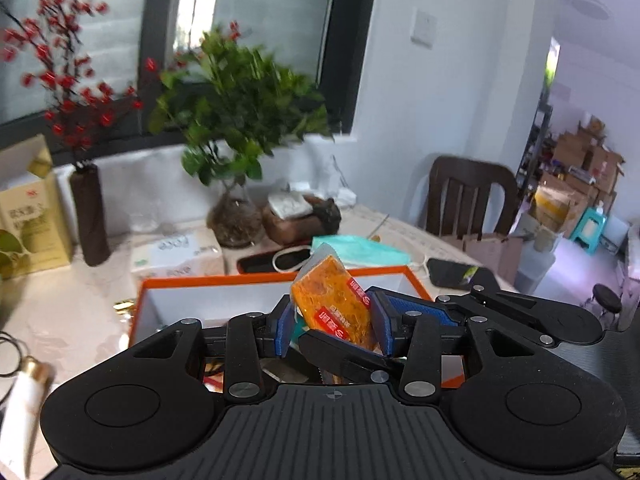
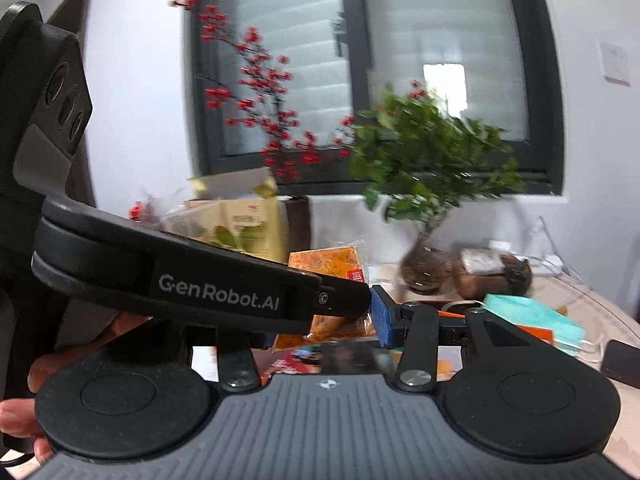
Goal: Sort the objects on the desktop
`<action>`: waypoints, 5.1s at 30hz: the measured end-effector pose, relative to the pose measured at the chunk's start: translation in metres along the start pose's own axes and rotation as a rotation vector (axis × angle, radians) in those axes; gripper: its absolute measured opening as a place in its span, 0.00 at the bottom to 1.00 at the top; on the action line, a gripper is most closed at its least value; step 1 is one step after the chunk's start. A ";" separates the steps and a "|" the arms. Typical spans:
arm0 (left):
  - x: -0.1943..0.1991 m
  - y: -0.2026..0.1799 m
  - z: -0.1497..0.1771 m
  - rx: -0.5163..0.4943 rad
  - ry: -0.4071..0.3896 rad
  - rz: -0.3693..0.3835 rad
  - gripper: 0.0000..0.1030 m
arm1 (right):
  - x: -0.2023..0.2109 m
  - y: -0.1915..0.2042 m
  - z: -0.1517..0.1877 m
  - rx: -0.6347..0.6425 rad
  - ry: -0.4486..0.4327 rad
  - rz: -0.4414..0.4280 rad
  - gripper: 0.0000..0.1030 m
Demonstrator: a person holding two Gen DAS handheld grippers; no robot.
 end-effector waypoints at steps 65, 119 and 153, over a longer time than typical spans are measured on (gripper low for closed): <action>0.189 0.310 0.200 0.416 -0.073 -0.617 1.00 | -0.142 0.218 0.084 -0.006 0.276 -0.212 0.86; 0.110 0.247 0.214 0.501 0.157 -0.699 0.98 | -0.087 0.218 0.153 0.338 0.343 -0.447 0.79; 0.054 0.203 0.196 0.230 0.191 -0.466 0.72 | -0.074 0.213 0.154 0.352 0.301 -0.310 0.55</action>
Point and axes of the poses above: each gripper's, at about its wrist camera, not at the fingertips, and x roughly against the way its jaws point, y to its left, z to its underside, the point moved 7 cm from there along -x, roughly the way its jaws point, and after that the axes turned 3 degrees about z, right-handed, at the moved point
